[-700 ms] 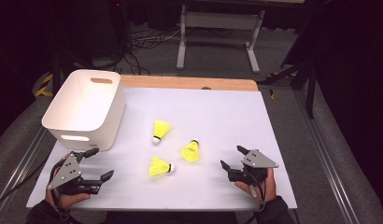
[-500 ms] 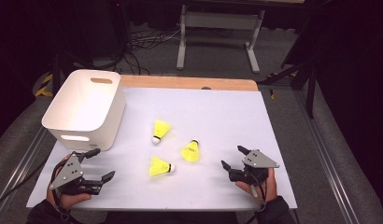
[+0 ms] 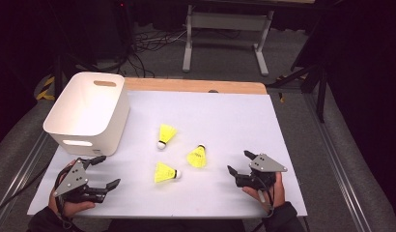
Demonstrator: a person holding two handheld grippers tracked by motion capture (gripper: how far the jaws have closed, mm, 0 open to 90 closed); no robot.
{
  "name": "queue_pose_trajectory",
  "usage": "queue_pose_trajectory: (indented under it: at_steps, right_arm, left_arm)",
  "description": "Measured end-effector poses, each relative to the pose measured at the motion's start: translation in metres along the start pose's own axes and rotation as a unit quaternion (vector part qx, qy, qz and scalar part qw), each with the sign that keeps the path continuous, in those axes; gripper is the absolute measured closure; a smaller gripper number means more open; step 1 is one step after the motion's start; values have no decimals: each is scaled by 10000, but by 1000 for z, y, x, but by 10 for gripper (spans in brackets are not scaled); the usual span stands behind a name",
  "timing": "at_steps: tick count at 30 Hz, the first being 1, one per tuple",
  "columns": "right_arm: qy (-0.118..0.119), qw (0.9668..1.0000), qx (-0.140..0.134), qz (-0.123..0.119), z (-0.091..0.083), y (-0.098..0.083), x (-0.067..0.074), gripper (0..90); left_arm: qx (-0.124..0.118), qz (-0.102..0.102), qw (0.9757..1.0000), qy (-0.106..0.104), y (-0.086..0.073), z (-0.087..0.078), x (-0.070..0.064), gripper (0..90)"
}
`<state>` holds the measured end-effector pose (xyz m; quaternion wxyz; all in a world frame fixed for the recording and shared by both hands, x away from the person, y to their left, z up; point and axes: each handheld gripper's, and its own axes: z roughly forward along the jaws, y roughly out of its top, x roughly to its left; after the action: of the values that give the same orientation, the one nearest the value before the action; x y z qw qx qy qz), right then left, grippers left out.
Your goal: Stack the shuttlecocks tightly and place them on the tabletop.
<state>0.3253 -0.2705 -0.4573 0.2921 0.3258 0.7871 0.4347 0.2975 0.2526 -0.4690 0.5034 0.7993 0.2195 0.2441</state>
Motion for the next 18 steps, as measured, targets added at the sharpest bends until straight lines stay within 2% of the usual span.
queue_pose_trajectory:
  at_steps: [3, 5, 7, 10, 18]
  right_arm:
    - [7, 10000, 40, 5, 0, -1, 0, 212]
    - [11, 10000, 37, 3, 0, -1, 0, 212]
    - [25, 10000, 51, -3, 1, -1, 0, 212]
    - [46, 9999, 92, -51, 3, -1, 1, 212]
    - [97, 9999, 129, -61, 4, -2, 2, 213]
  left_arm:
    - [-7, -71, 9999, -75, 5, 3, 0, 152]
    - [-8, -7, 10000, -54, 11, 7, 0, 152]
    - [1, -25, 9999, -121, 16, 11, -1, 152]
    - [67, 101, 9998, -159, 24, 21, -2, 152]
    - [165, 239, 9992, -284, 52, 57, -1, 137]
